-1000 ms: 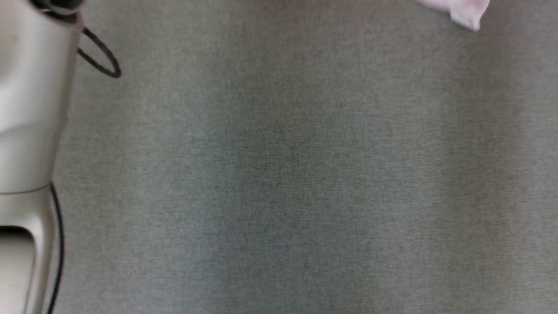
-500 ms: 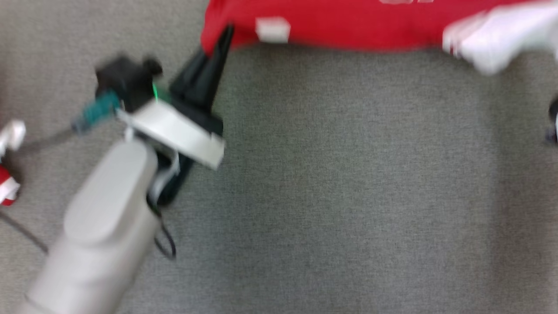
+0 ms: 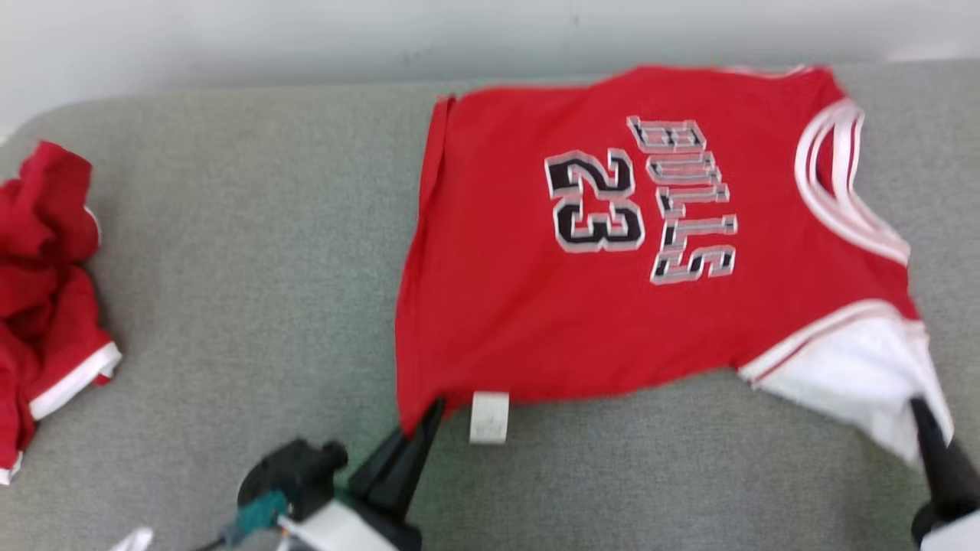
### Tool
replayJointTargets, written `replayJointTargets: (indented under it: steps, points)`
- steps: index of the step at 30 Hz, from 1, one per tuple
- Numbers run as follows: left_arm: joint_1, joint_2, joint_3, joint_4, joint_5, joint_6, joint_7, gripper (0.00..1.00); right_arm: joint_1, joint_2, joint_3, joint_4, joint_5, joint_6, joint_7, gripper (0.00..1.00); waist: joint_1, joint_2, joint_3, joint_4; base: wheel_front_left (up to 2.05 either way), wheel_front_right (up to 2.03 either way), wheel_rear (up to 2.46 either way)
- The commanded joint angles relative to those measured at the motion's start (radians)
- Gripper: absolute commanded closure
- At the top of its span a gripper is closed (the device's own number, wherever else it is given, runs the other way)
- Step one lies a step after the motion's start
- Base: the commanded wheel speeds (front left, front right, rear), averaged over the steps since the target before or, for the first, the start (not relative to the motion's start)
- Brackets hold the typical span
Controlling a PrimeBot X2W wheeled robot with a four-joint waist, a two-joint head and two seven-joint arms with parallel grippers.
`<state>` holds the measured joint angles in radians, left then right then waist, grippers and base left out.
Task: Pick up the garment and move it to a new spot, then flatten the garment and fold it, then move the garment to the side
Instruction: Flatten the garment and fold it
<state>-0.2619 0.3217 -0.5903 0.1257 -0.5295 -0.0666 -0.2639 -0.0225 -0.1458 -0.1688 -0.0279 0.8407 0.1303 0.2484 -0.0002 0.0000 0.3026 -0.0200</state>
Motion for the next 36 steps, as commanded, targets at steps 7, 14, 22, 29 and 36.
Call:
replayJointTargets:
  steps: [7,14,22,29,36]
  points:
    - [0.215,0.040,-0.010,-0.095,-0.022,0.061,0.009,1.00,0.228,-0.010,0.000,-0.045,0.003,0.000,0.043,1.00,0.0002,0.0000,-0.097,-0.015,0.00,0.00,0.00]
    - [0.359,0.066,-0.043,-0.193,-0.068,0.096,0.086,1.00,0.381,-0.002,-0.007,-0.087,0.037,0.000,0.116,1.00,0.0002,0.0000,-0.133,-0.019,0.00,0.00,0.00]
    - [0.384,0.125,-0.024,-0.320,-0.177,0.118,0.263,1.00,0.339,0.005,-0.050,-0.131,0.052,0.000,0.212,1.00,0.0002,0.0000,-0.160,-0.027,0.00,0.00,0.00]
    - [0.275,0.146,0.014,-0.379,-0.280,0.122,0.429,1.00,0.198,0.023,-0.078,-0.160,0.037,0.000,0.323,1.00,0.0002,0.0000,-0.141,-0.027,0.00,0.00,0.00]
    - [0.122,0.128,0.072,-0.299,-0.372,0.134,0.540,1.00,0.004,0.035,-0.075,-0.075,-0.065,0.000,0.373,1.00,0.0002,0.0000,-0.112,-0.019,0.00,0.00,0.00]
